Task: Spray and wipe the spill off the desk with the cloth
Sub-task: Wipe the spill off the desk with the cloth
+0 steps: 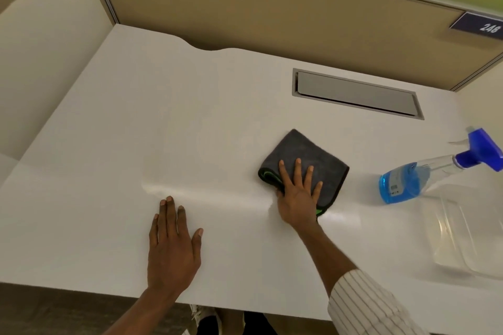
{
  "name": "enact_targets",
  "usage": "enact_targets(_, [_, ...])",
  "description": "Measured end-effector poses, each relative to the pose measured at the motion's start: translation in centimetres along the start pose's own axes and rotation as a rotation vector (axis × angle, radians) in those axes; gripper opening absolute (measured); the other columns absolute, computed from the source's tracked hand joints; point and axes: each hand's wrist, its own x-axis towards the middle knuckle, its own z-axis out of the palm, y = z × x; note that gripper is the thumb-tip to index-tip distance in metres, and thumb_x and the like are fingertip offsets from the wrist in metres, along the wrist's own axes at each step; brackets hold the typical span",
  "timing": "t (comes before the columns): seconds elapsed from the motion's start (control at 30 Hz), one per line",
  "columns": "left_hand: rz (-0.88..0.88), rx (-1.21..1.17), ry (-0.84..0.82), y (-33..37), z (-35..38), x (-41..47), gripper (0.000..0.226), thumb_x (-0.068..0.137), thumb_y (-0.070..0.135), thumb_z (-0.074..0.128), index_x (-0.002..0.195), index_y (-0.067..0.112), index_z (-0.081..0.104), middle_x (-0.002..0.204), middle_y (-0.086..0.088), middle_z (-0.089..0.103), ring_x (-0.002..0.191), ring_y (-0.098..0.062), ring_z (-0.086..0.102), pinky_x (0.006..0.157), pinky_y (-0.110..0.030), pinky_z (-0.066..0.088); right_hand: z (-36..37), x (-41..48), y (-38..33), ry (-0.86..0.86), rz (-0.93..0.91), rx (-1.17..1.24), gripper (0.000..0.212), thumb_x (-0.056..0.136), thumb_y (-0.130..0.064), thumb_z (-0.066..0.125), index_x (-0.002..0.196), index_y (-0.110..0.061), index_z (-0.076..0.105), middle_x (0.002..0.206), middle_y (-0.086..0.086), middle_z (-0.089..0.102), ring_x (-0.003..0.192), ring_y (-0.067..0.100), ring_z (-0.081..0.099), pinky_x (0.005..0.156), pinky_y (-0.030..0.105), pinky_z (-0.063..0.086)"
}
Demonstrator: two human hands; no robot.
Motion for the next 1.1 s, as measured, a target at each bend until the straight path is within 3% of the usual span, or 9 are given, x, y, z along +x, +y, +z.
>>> enact_targets(0.17, [0.001, -0.012, 0.007, -0.1, 0.2, 0.0, 0.074, 0.105, 0.049, 0.029, 0.156, -0.005, 0.037, 0.172, -0.024, 0.018, 0.163, -0.036, 0.012, 0.127, -0.056, 0.027, 2.4, -4.7, -1.3, 0.049, -0.097, -0.046, 0.075, 0.108, -0.045, 0.044, 0.166, -0.041, -0.004, 0.175, 0.004, -0.014, 0.160, 0.042, -0.014, 0.124, 0.073, 0.000])
enact_targets(0.3, [-0.014, -0.040, 0.018, 0.2, 0.5, 0.0, 0.074, 0.104, 0.048, 0.029, 0.154, -0.006, 0.037, 0.173, -0.024, 0.015, 0.163, -0.036, 0.012, 0.126, -0.056, 0.028, 1.6, -1.8, -0.2, 0.036, -0.134, -0.057, 0.076, 0.107, -0.045, 0.043, 0.165, -0.044, -0.006, 0.177, 0.003, -0.010, 0.161, 0.041, -0.015, 0.123, 0.075, -0.001])
enact_targets(0.5, [0.003, -0.099, 0.022, 2.8, 0.9, -1.6, 0.069, 0.104, 0.043, 0.032, 0.154, -0.005, 0.038, 0.175, -0.021, 0.007, 0.164, -0.034, 0.006, 0.128, -0.053, 0.023, -0.6, 3.0, 2.8, 0.006, -0.039, -0.041, 0.073, 0.109, -0.044, 0.041, 0.164, -0.046, -0.005, 0.177, 0.002, -0.009, 0.161, 0.040, -0.014, 0.122, 0.076, 0.001])
enact_targets(0.73, [0.087, -0.074, -0.061, 5.1, 1.2, -3.7, 0.072, 0.106, 0.047, 0.036, 0.161, 0.001, 0.030, 0.177, -0.016, 0.003, 0.164, -0.029, 0.004, 0.132, -0.039, 0.005, 1.1, -3.4, 2.6, 0.039, 0.034, -0.017, 0.076, 0.107, -0.044, 0.043, 0.165, -0.041, -0.006, 0.177, 0.006, -0.012, 0.160, 0.044, -0.017, 0.122, 0.077, -0.001])
enact_targets(0.87, [0.096, -0.053, -0.069, 5.0, 1.4, -3.7, 0.073, 0.106, 0.048, 0.034, 0.162, 0.002, 0.028, 0.177, -0.016, 0.001, 0.164, -0.030, 0.004, 0.130, -0.043, 0.012, 2.1, -5.9, 3.0, 0.045, -0.030, -0.041, 0.077, 0.106, -0.043, 0.048, 0.166, -0.043, -0.002, 0.177, 0.004, -0.008, 0.161, 0.042, -0.013, 0.122, 0.076, 0.000])
enact_targets(1.1, [0.096, -0.033, -0.048, 5.5, 1.2, -3.7, 0.070, 0.107, 0.045, 0.033, 0.159, -0.002, 0.033, 0.175, -0.022, 0.007, 0.164, -0.035, 0.006, 0.129, -0.051, 0.019, -1.2, 0.7, 7.1, -0.008, 0.004, -0.036, 0.071, 0.109, -0.043, 0.042, 0.164, -0.049, -0.002, 0.177, -0.002, -0.008, 0.162, 0.038, -0.011, 0.123, 0.075, 0.003])
